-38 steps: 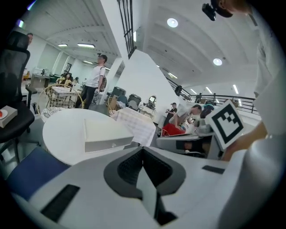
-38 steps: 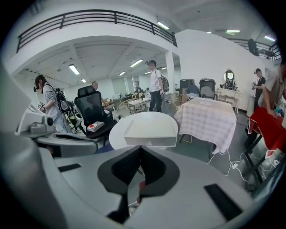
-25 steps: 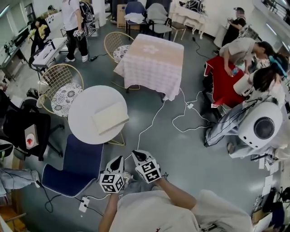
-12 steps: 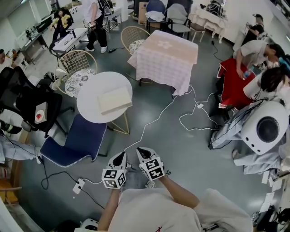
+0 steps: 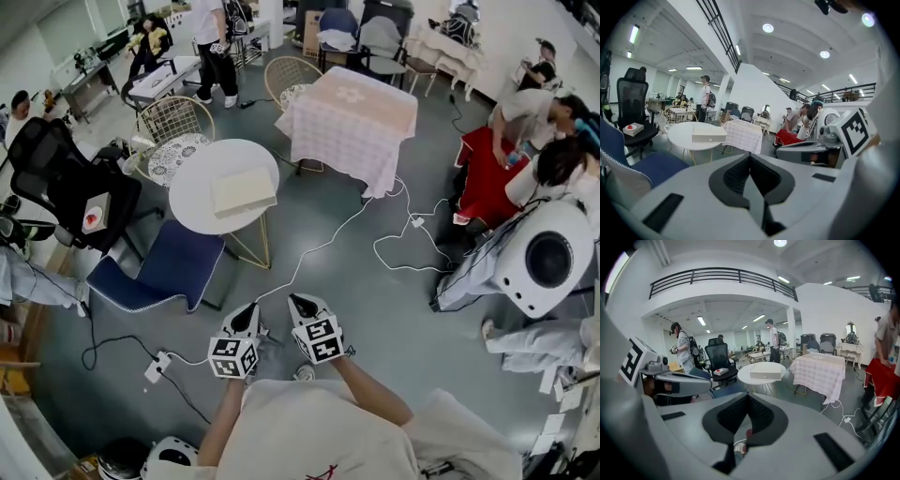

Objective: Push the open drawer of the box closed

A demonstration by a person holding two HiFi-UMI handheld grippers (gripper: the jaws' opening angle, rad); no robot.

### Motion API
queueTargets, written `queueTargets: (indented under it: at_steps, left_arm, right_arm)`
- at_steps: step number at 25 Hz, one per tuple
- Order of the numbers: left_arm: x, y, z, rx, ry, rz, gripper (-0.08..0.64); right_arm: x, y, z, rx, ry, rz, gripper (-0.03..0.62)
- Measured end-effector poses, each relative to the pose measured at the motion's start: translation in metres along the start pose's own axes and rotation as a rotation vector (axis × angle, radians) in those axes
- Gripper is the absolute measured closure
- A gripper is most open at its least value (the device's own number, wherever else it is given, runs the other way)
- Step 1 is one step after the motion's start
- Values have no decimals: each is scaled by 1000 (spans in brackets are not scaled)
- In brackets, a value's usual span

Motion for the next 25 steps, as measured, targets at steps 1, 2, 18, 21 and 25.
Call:
queueTargets:
  at_steps: [1,2,18,21,25]
  left_arm:
    - [3,-1,2,-2,-2,7,548]
    - [7,-2,5,-5,-4,14,548]
    - [29,4,26,-28,1,55,548]
    - [31,6,24,-28,2,59,548]
    - [38,7,23,-29,-2,58,547]
  right_arm:
    - [4,1,0,1,2,2,577]
    - [8,2,0,-2,3,4,577]
    - [36,15,-13,38,6,18,577]
    - [34,18,-16,40,6,17,577]
    - [35,20,-25,38,-3,12,577]
Point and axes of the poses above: the fingertips, and each gripper's own axes: x backward along the fingers, z to its right, y out of its underside, the point moved 6 cm from there along x, backward along the fingers, and after that the axes turned 2 degrees about -x, right-handed, at the moved point
